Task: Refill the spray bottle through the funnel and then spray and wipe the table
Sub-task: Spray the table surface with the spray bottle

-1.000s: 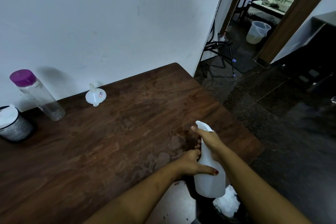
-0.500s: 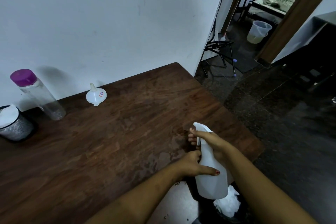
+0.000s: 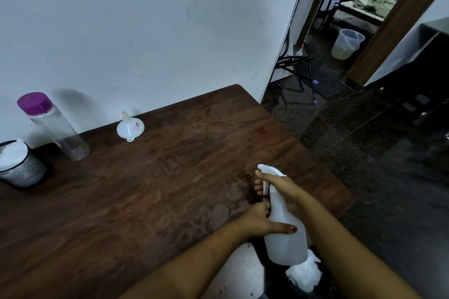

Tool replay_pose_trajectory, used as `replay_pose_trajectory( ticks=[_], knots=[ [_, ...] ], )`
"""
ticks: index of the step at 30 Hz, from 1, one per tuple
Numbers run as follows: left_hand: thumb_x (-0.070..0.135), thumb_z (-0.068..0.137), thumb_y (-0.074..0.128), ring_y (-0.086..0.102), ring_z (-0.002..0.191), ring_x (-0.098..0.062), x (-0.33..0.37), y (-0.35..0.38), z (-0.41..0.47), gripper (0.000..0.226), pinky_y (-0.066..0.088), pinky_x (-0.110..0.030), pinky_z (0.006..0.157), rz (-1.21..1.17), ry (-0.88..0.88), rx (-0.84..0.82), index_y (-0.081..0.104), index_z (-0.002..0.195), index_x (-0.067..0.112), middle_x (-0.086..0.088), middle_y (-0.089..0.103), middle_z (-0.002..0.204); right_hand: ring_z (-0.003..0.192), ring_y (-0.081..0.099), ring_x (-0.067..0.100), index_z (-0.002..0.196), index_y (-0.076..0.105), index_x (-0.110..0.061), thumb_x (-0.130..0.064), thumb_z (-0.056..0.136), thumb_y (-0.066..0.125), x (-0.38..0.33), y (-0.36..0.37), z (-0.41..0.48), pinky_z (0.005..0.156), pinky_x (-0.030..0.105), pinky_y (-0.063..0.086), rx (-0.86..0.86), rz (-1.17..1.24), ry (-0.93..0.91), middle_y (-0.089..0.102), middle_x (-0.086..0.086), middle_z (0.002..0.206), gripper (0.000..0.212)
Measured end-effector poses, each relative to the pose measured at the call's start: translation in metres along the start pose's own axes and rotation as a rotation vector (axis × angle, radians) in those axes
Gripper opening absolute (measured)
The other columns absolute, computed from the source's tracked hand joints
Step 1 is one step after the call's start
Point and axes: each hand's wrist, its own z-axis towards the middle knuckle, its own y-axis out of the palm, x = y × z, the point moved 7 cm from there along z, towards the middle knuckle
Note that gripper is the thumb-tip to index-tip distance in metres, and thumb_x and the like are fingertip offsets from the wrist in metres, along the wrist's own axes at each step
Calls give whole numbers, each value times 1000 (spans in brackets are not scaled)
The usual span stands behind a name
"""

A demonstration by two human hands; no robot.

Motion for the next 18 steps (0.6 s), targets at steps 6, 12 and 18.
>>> replay_pose_trajectory(
  ticks=[6,12,18],
  knots=[
    [37,74,78,58,116,-15,-4,-4,2,61,49,-37,100,-13,-71,-24,53,127,20,2,60,129,82,70,26,86,71,-11,-43,84,68,1,-4,5,85,42,55,81,31,-4,73,14,86,32],
    [37,72,79,63,109,-16,-17,-18,2,46,49,-36,99,-88,-188,31,61,110,17,-3,66,119,75,67,24,90,70,-6,-41,86,64,6,-3,6,75,38,55,100,58,37,71,12,81,35],
    [58,62,75,63,106,-18,-20,-21,3,76,51,-38,96,28,-234,74,59,120,13,-4,65,118,73,58,14,109,59,-26,-32,94,55,3,-5,9,59,24,47,211,35,-79,62,0,84,17]
  ],
)
